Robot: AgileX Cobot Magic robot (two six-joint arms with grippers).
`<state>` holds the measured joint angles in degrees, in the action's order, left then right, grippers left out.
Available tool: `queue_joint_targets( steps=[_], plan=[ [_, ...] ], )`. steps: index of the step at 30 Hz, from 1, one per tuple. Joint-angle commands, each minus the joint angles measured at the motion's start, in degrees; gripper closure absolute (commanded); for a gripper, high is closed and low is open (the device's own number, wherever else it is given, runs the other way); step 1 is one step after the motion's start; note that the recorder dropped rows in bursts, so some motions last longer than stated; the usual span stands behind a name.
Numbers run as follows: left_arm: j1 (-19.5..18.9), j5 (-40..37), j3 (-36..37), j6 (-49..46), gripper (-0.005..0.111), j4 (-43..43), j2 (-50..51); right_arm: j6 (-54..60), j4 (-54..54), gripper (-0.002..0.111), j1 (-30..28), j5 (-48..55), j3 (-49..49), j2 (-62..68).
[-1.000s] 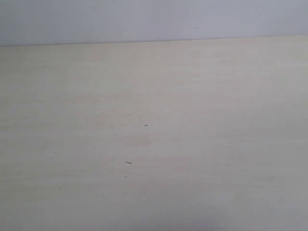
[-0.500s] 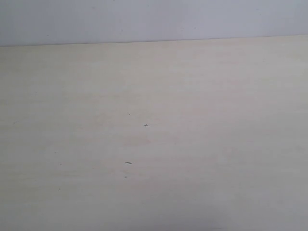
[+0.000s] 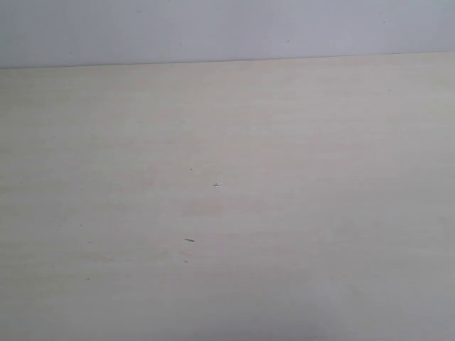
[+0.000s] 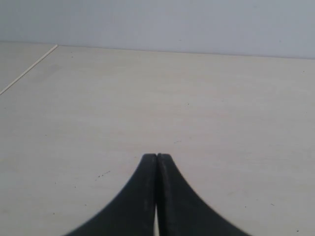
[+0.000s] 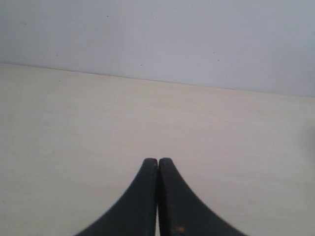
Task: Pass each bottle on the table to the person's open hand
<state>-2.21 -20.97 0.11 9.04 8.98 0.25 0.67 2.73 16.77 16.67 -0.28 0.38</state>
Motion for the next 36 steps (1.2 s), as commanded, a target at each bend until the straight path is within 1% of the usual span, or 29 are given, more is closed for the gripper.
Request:
queue_joint_targets(
  steps=[1, 31, 36],
  plan=[
    [0.06, 0.25, -0.11, 0.61, 0.107, 0.49, -0.25, 0.03, 0.12, 0.108, 0.14, -0.49, 0.28, -0.38],
    [0.06, 0.25, -0.11, 0.61, 0.107, 0.49, -0.25, 0.03, 0.12, 0.108, 0.14, -0.38, 0.28, -0.38],
    [0.06, 0.25, -0.11, 0.61, 0.107, 0.49, -0.25, 0.03, 0.12, 0.108, -1.96, -0.38, 0.28, -0.38]
  ],
)
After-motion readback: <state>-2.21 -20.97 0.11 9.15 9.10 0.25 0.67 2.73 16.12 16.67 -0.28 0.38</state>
